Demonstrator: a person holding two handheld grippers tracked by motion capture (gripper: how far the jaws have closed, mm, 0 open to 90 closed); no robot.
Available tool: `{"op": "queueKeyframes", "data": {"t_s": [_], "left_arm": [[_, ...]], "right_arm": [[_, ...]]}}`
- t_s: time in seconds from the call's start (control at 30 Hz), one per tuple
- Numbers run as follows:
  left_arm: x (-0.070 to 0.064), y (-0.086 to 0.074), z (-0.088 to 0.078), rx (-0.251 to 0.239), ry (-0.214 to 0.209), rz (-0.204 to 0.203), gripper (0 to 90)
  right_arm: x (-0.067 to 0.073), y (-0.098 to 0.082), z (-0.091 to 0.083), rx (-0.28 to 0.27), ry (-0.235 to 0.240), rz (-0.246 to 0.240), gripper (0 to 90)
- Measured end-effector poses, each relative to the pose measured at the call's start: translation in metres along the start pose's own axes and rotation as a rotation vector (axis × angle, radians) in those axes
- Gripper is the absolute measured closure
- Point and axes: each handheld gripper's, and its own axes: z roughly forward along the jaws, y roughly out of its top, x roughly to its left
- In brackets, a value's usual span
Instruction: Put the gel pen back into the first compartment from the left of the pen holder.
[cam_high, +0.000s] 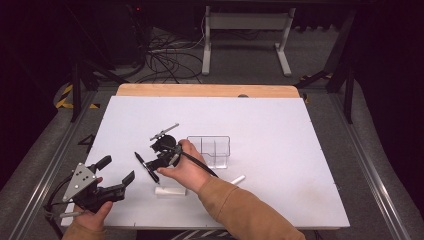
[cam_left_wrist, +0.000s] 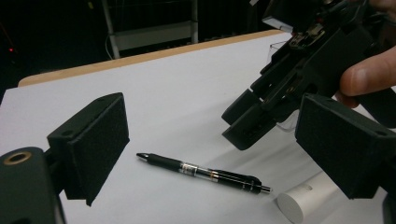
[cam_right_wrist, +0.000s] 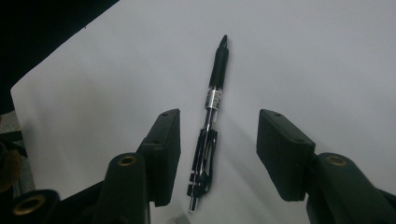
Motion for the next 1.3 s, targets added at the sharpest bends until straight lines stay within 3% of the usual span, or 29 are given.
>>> {"op": "queueKeyframes", "data": {"t_s": [0.47, 0.97, 1.3], "left_arm": [[0.001, -0.001, -0.001, -0.002, -0.001, -0.004, 10.5], [0.003, -0.001, 0.000, 0.005, 0.010, -0.004, 10.5], [0.004, -0.001, -0.001, 0.008, 0.011, -0.007, 10.5]], "right_arm": [[0.005, 0.005, 0.026, 0.033, -0.010, 0.015, 54.6], [0.010, 0.004, 0.047, 0.031, -0.039, -0.034, 63.0], [0.010, 0.003, 0.052, 0.039, -0.077, -0.051, 69.3]]}}
